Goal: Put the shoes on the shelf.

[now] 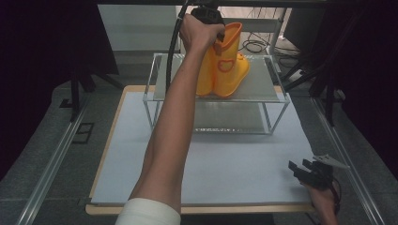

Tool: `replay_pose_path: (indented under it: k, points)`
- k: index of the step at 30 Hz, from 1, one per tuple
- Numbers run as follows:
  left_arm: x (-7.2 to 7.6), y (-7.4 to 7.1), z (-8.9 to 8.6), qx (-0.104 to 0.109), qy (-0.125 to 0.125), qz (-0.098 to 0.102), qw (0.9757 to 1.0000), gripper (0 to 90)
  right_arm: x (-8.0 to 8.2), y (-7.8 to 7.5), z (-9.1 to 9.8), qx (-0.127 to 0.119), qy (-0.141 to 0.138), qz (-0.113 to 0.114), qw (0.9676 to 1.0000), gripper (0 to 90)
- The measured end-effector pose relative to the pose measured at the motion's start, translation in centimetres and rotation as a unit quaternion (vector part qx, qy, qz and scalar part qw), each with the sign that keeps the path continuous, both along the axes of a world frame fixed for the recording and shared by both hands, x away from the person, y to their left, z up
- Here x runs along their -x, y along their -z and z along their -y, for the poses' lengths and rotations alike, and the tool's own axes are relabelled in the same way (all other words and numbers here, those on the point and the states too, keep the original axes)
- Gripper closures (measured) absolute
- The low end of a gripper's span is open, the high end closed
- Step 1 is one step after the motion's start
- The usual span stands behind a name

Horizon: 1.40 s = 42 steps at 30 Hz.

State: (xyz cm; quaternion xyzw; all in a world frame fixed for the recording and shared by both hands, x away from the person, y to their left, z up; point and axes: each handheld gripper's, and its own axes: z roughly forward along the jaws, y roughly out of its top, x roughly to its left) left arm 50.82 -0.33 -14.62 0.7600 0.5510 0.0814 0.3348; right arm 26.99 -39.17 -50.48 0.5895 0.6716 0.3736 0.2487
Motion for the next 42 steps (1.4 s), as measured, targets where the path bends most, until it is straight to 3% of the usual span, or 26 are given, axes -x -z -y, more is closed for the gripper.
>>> replay_pose_path:
  k: [6, 14, 19, 26, 28, 30, 35, 42]
  points:
    - [-1.2, 1.0, -0.5, -0.016, -0.032, 0.0, 0.9994, 82.3, 0.0, 0.0, 0.2, -0.004, 0.004, 0.001, 1.0, 36.5]
    - [-2.3, 2.8, -1.5, -0.008, -0.055, -0.012, 0.9984, 82.1, 0.0, 0.0, 0.2, 0.001, 0.008, -0.002, 1.0, 36.5]
    - [-2.5, 3.1, -1.1, -0.002, -0.046, -0.01, 0.9989, 80.8, 0.0, 0.1, 0.3, 0.002, 0.007, -0.002, 1.0, 36.5]
    - [-2.3, 2.7, -1.1, 0.01, -0.039, 0.004, 0.9992, 61.5, 0.0, 0.3, 0.1, 0.001, 0.006, -0.005, 1.0, 36.5]
    - [-2.1, 2.3, -1.4, 0.024, -0.038, 0.017, 0.9988, 57.2, -0.1, 0.3, 0.0, 0.002, 0.004, -0.007, 1.0, 36.4]
    - [-1.9, 1.7, -1.6, 0.025, -0.036, 0.023, 0.9988, 52.7, -0.1, 0.4, -0.1, 0.003, 0.002, -0.008, 1.0, 36.4]
    - [-0.8, 0.4, -2.2, 0.033, -0.019, 0.036, 0.9986, 49.7, -0.1, 0.4, -0.1, 0.003, 0.001, -0.007, 1.0, 36.4]
    - [1.7, -0.8, -3.8, 0.033, 0.027, 0.06, 0.9973, 51.3, 0.0, 0.3, 0.0, 0.001, 0.004, -0.006, 1.0, 36.4]
